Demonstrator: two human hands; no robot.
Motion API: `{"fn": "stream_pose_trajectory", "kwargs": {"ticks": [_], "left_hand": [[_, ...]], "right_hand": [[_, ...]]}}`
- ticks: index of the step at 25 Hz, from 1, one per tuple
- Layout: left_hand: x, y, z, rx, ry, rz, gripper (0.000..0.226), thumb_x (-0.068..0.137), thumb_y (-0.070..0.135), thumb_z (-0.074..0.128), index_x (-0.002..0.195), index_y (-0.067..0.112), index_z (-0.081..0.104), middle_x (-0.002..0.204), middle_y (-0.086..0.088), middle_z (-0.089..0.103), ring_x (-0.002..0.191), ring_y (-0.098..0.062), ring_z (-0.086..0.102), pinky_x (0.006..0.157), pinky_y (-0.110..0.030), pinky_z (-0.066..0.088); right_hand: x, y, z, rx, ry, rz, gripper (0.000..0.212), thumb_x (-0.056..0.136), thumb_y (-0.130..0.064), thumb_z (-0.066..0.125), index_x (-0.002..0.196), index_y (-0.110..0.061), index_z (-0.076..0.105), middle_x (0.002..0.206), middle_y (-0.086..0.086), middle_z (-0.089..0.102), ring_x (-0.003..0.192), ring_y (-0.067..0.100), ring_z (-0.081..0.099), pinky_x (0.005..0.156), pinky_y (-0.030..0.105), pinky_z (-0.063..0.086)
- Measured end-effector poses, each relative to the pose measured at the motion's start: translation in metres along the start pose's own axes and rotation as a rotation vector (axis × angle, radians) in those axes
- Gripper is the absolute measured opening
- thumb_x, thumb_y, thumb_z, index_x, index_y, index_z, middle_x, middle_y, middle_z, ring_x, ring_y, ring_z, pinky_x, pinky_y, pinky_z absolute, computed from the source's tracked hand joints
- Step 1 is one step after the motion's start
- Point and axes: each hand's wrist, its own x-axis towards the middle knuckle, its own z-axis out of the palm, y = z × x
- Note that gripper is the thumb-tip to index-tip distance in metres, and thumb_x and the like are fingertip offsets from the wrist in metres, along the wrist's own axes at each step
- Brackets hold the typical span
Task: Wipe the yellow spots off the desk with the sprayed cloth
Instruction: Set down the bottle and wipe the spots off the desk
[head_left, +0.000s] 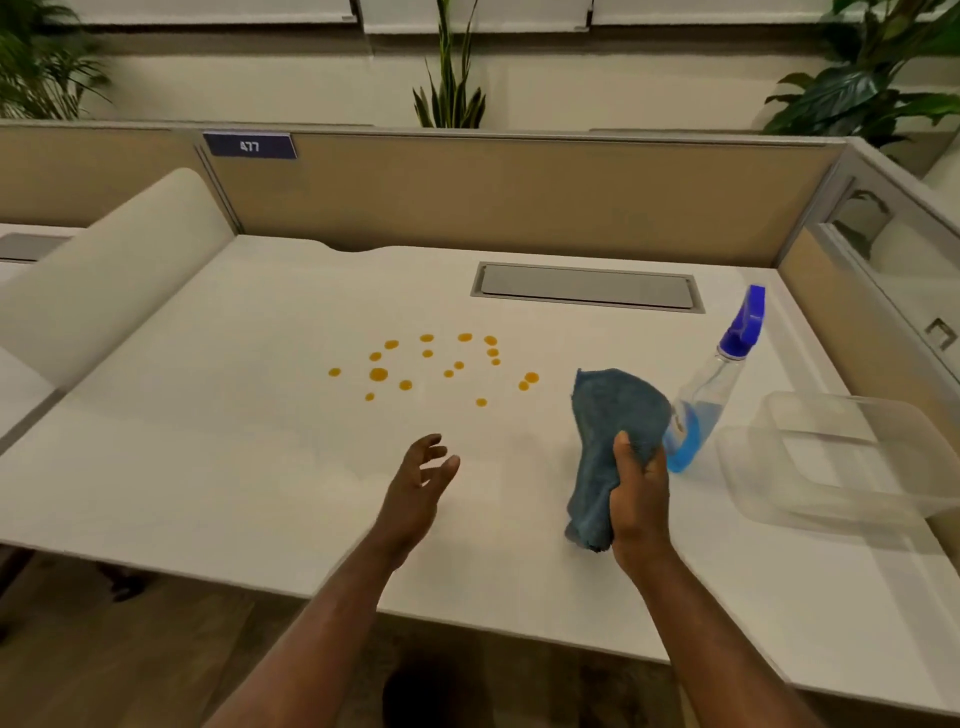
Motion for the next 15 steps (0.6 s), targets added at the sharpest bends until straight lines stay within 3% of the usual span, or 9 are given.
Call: {"fn": "stream_pose_trajectory", "kwargs": {"ticks": [2, 4, 8, 11, 13, 15], "left_hand": [[0.019, -0.019, -0.037, 0.096, 0.080, 0.046, 0.050, 0.090, 0.036, 0.063, 0.135, 0.028, 0.044, 0.134, 0.005, 0.052, 0.119, -0.014, 0.051, 0.091, -0.028, 0.039], [0.039, -0.037, -0.073, 0.190, 0.108, 0.089, 0.056, 0.088, 0.032, 0.066, 0.138, 0.023, 0.042, 0.140, 0.005, 0.047, 0.125, -0.009, 0.043, 0.098, -0.026, 0.033], [0.084, -0.073, -0.136, 0.394, 0.099, 0.167, 0.070, 0.082, 0.049, 0.062, 0.142, 0.023, 0.036, 0.146, 0.009, 0.038, 0.137, -0.013, 0.034, 0.112, -0.037, 0.030], [0.104, -0.096, -0.165, 0.554, 0.064, 0.186, 0.073, 0.083, 0.051, 0.062, 0.145, 0.024, 0.031, 0.156, 0.005, 0.026, 0.146, -0.020, 0.016, 0.118, -0.046, 0.015], [0.113, -0.105, -0.177, 0.656, 0.009, 0.204, 0.081, 0.082, 0.060, 0.056, 0.148, 0.024, 0.025, 0.159, 0.006, 0.012, 0.148, -0.017, 0.002, 0.118, -0.040, 0.002], [0.119, -0.108, -0.185, 0.766, -0.041, 0.232, 0.091, 0.078, 0.072, 0.041, 0.151, 0.024, 0.016, 0.160, 0.007, 0.000, 0.146, -0.013, -0.008, 0.117, -0.036, -0.006]], "right_hand": [[0.011, 0.006, 0.027, -0.176, 0.188, -0.119, 0.040, 0.100, -0.027, 0.047, 0.137, -0.013, 0.043, 0.125, -0.005, 0.051, 0.111, 0.012, 0.049, 0.095, 0.026, 0.038], [0.028, 0.020, 0.055, -0.252, 0.325, -0.148, 0.037, 0.100, -0.025, 0.045, 0.134, -0.007, 0.043, 0.124, 0.005, 0.056, 0.107, 0.018, 0.052, 0.089, 0.026, 0.037], [0.063, 0.052, 0.121, -0.256, 0.442, -0.079, 0.038, 0.101, -0.025, 0.043, 0.130, -0.001, 0.043, 0.124, 0.016, 0.057, 0.113, 0.030, 0.054, 0.088, 0.027, 0.036], [0.078, 0.069, 0.156, -0.407, 0.345, 0.026, 0.042, 0.101, -0.034, 0.041, 0.125, 0.000, 0.045, 0.102, 0.007, 0.052, 0.096, 0.023, 0.051, 0.085, 0.032, 0.038], [0.082, 0.082, 0.167, -0.611, 0.183, -0.052, 0.056, 0.092, -0.058, 0.041, 0.111, -0.007, 0.051, 0.094, 0.006, 0.056, 0.089, 0.025, 0.055, 0.083, 0.043, 0.047], [0.092, 0.100, 0.156, -1.004, -0.014, -0.209, 0.070, 0.081, -0.076, 0.036, 0.112, -0.016, 0.053, 0.112, 0.011, 0.060, 0.110, 0.033, 0.056, 0.096, 0.051, 0.045]]}}
